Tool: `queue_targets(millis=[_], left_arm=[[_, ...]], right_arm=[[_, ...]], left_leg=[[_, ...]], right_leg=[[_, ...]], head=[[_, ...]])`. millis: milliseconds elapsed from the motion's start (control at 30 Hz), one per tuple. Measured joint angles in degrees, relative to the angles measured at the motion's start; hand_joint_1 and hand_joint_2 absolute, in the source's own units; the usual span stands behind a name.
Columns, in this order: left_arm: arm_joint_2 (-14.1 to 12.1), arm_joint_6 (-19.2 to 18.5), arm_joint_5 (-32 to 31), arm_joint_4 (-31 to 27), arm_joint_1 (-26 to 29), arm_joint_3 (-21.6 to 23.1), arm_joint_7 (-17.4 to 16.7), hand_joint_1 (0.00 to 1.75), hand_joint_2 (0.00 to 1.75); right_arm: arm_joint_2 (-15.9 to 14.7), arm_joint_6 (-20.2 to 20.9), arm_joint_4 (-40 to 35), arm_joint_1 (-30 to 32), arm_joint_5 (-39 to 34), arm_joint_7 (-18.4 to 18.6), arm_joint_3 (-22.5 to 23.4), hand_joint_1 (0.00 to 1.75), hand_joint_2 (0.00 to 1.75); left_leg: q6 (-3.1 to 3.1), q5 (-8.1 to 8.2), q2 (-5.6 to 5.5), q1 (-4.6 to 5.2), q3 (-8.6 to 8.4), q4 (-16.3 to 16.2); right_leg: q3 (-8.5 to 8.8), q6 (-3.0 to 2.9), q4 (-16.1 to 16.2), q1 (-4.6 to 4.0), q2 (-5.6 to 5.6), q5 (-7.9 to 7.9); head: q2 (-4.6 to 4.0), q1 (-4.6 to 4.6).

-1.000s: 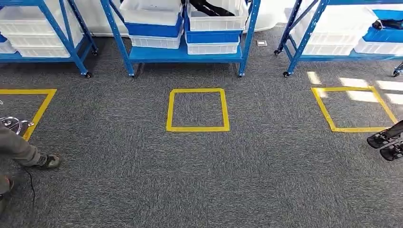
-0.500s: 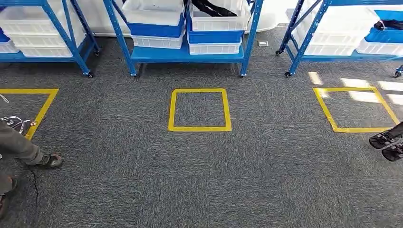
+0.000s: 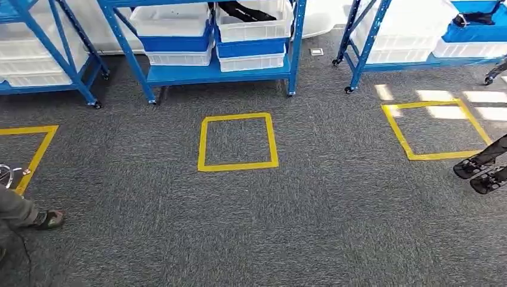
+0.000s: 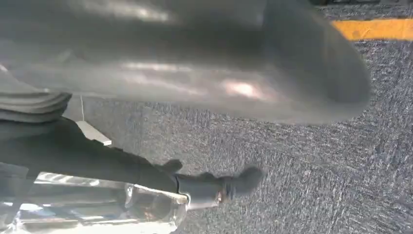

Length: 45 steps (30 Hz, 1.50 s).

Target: Take the parts from the cabinet and place them on the table.

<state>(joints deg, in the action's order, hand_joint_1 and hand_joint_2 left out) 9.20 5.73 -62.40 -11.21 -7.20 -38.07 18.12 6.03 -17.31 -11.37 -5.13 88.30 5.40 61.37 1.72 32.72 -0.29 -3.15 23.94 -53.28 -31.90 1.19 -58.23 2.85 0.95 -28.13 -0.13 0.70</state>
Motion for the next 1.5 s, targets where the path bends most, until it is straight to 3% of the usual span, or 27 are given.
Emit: queue_targets(millis=[67,167,233,300,333,367,467,500,533,600,633,700,767,800,833,867,900,933,967,1033,1100,1167,1200,1267,1367,1400,1500], left_arm=[[0.0,0.0,0.0,0.0,-0.3,0.0,0.0,0.00,0.00],[0.0,0.0,0.0,0.0,0.0,0.0,-0.1,0.00,0.00],[0.0,0.0,0.0,0.0,0.3,0.0,-0.1,0.00,0.00],[0.0,0.0,0.0,0.0,0.5,0.0,-0.1,0.00,0.00],[-0.1,0.0,0.0,0.0,0.6,0.0,-0.1,0.00,0.00],[-0.7,0.0,0.0,0.0,0.6,0.0,-0.2,0.00,0.00],[-0.3,0.0,0.0,0.0,0.5,0.0,-0.2,0.00,0.00],[-0.3,0.0,0.0,0.0,0.1,0.0,-0.2,0.00,0.00],[-0.1,0.0,0.0,0.0,0.0,0.0,-0.2,0.00,0.00],[-0.1,0.0,0.0,0.0,-0.1,0.0,-0.3,0.00,0.00],[0.0,0.0,0.0,0.0,-0.1,0.0,-0.3,0.00,0.00],[0.3,-0.1,0.0,0.0,0.0,0.0,-0.4,0.00,0.00],[0.5,-0.1,0.0,0.0,0.2,0.0,-0.4,0.00,0.00],[0.6,-0.1,0.0,0.1,0.3,0.0,-0.5,0.00,0.00],[0.6,-0.1,0.0,0.1,0.3,0.0,-0.5,0.00,0.00],[0.4,-0.1,0.0,0.1,0.2,0.0,-0.5,0.00,0.00],[0.2,-0.1,0.0,0.0,0.3,0.0,-0.6,0.00,0.00],[0.5,0.0,0.0,0.0,-0.2,0.0,-0.6,0.00,0.00],[0.5,0.0,0.0,-0.3,-0.9,0.0,-0.6,0.00,0.00],[0.8,0.2,0.0,-0.5,-3.3,0.0,-0.7,0.00,0.00],[0.7,0.4,0.0,-0.9,-4.5,0.0,-0.5,0.00,0.00],[0.7,0.4,0.0,-0.8,-3.7,0.0,-0.4,0.00,0.00],[0.7,0.4,0.0,-0.8,-3.0,0.0,-0.4,0.00,0.00],[0.7,0.4,0.1,-0.7,-1.1,0.0,-0.4,0.00,0.00],[0.6,0.4,0.1,-0.6,0.1,-0.1,-0.3,0.00,0.00],[0.7,0.3,0.1,-0.3,0.2,-0.1,-0.2,0.00,0.00],[0.6,0.3,0.0,-0.3,0.6,-0.1,-0.4,0.00,0.00]], right_arm=[[0.0,0.0,0.0,0.4,0.0,0.0,0.0,0.00,0.00],[0.1,0.0,0.0,0.4,0.0,0.0,0.0,0.00,0.00],[0.1,0.0,0.0,0.8,0.0,0.0,0.0,0.00,0.00],[0.0,0.0,0.0,1.0,0.0,0.0,0.0,0.00,0.00],[0.3,0.0,0.0,1.1,0.0,0.0,0.0,0.00,0.00],[1.1,0.0,0.4,1.3,0.0,0.0,0.0,0.00,0.00],[0.8,-0.1,0.2,0.6,0.0,-0.1,0.0,0.00,0.00],[0.9,-0.1,0.2,0.3,0.0,-0.1,0.0,0.00,0.00],[0.5,-0.1,0.1,0.1,0.0,-0.1,-0.1,0.00,0.00],[0.6,-0.1,0.1,0.0,0.0,-0.2,-0.1,0.00,0.00],[0.4,-0.1,0.1,0.0,0.0,-0.2,-0.1,0.00,0.00],[0.1,-0.1,0.1,0.4,0.0,-0.2,-0.1,0.00,0.00],[-0.1,-0.1,0.1,0.7,0.0,-0.2,0.0,0.00,0.00],[-0.2,-0.1,0.1,0.8,0.0,-0.2,0.0,0.00,0.00],[-0.3,-0.1,0.1,0.8,0.0,-0.2,0.0,0.00,0.00],[0.0,0.0,0.3,1.0,0.0,-0.2,0.0,0.00,0.00],[0.0,0.0,0.3,0.5,0.0,-0.2,-0.1,0.00,0.00],[-0.3,0.0,0.1,-0.3,0.0,-0.2,-0.1,0.00,0.00],[-0.4,-0.1,0.0,-1.0,0.2,-0.2,-0.2,0.00,0.00],[-0.4,-0.1,-0.3,-3.5,0.2,-0.2,-0.3,0.00,0.00],[-0.4,-0.1,-0.4,-4.9,0.2,-0.2,-0.4,0.00,0.00],[-0.4,-0.1,-0.4,-3.7,0.2,-0.2,-0.5,0.00,0.00],[-0.4,-0.1,-0.4,-2.8,0.1,-0.2,-0.4,0.00,0.00],[-0.3,-0.1,-0.4,-1.1,-0.2,-0.2,-0.4,0.00,0.00],[-0.1,-0.1,-0.4,-0.3,-0.2,-0.2,-0.4,0.00,0.00],[-0.2,-0.1,-0.4,-0.3,-0.2,-0.2,-0.4,0.00,0.00],[-0.1,-0.1,-0.4,0.0,-0.5,-0.3,-0.4,0.00,0.00]], left_leg=[[-0.12,1.11,0.43,0.11,2.32,-5.2],[-0.67,3.86,0.40,0.86,14.91,-21.5],[-2.15,-0.51,0.39,1.67,19.02,-21.8],[-4.56,-9.25,0.18,2.96,18.59,-13.5],[-6.83,-13.93,-0.40,4.26,17.88,-7.8],[-8.40,-12.97,-0.39,4.60,17.50,-8.4],[-9.66,-10.70,-0.16,5.71,12.39,-4.3],[-9.88,-10.36,-0.46,5.67,10.39,-2.7],[-9.52,-10.36,-0.06,4.98,8.35,-0.2],[-9.44,-9.54,0.05,4.38,5.10,2.2],[-8.84,-8.80,-0.01,4.03,3.49,3.1],[-7.23,-7.17,-0.22,3.18,0.45,3.9],[-5.41,-4.68,-0.57,1.93,-2.48,3.9],[-4.43,-3.22,-0.58,1.36,-3.94,3.7],[-3.68,-2.03,-0.52,1.10,-4.59,3.4],[-2.76,-0.35,-0.53,1.21,-6.35,3.1],[-2.29,1.79,-0.40,1.23,-7.63,3.1],[-1.48,3.05,-0.08,1.20,-8.92,3.8],[-0.81,1.70,0.19,0.94,-10.78,1.9],[-0.80,0.74,0.59,0.53,-6.95,-3.7],[-1.12,5.84,0.48,0.79,-2.14,-8.7],[-0.68,11.18,0.32,0.79,2.10,-15.1],[-0.53,11.64,0.26,0.75,3.75,-17.1],[-0.27,8.33,0.32,0.51,5.18,-14.9],[0.32,-3.08,0.82,0.05,4.01,-4.1],[0.00,-0.03,1.42,0.63,5.44,-4.6],[-2.05,-2.08,0.88,1.70,5.18,-5.1]], right_leg=[[1.38,-0.79,0.2,-0.27,-0.01,-0.86],[3.56,-2.04,0.2,-1.30,0.12,-3.05],[5.79,-2.28,0.4,-2.12,0.54,-4.75],[8.51,-2.66,1.4,-3.10,0.75,-6.50],[10.34,-2.88,2.5,-3.34,0.70,-7.30],[11.55,-2.70,3.4,-3.31,0.64,-7.78],[14.43,-0.94,6.0,-3.20,0.54,-6.85],[13.73,0.54,3.6,-3.31,0.29,-4.25],[11.07,1.52,-1.9,-3.05,0.08,-2.24],[4.25,0.58,-11.3,-2.92,0.02,-1.60],[1.23,-0.46,-13.5,-2.79,-0.06,-3.85],[-2.73,-1.06,-13.4,-2.19,-0.11,-9.92],[-4.61,1.54,-9.0,-1.04,-0.38,-12.99],[-4.81,3.43,-5.2,-0.26,-0.79,-10.93],[-4.68,5.49,-1.7,0.43,-1.32,-6.19],[-4.40,7.36,1.1,0.68,-2.64,1.97],[-3.19,6.96,1.6,0.66,-4.53,3.22],[-1.97,5.86,0.7,-0.61,-4.22,3.05],[-2.60,4.38,0.8,-0.02,-2.79,2.66],[-2.76,1.95,0.5,0.50,-1.41,3.11],[-3.59,-0.19,0.4,0.29,-1.88,5.27],[-3.26,-0.67,0.3,0.06,-1.80,5.44],[-3.07,-0.64,0.3,0.01,-1.78,5.39],[-2.77,-0.33,0.2,0.18,-1.56,5.08],[-3.02,0.75,0.2,0.56,-1.52,4.58],[-2.31,1.26,0.0,0.45,-1.48,4.64],[-1.83,3.21,0.6,-0.03,-1.66,4.28]], head=[[0.00,0.74],[0.00,0.79],[0.00,0.76],[0.00,0.81],[0.00,0.68],[0.00,-0.54],[0.00,0.46],[0.00,0.41],[0.00,0.70],[-0.02,0.74],[0.00,0.85],[0.00,0.81],[0.00,0.68],[0.00,0.63],[0.00,0.68],[0.00,0.17],[0.00,-0.02],[0.00,0.81],[0.00,1.02],[0.00,1.05],[0.00,1.40],[0.00,1.40],[0.00,1.34],[0.00,1.42],[0.00,1.40],[0.00,1.35],[0.00,1.40]])
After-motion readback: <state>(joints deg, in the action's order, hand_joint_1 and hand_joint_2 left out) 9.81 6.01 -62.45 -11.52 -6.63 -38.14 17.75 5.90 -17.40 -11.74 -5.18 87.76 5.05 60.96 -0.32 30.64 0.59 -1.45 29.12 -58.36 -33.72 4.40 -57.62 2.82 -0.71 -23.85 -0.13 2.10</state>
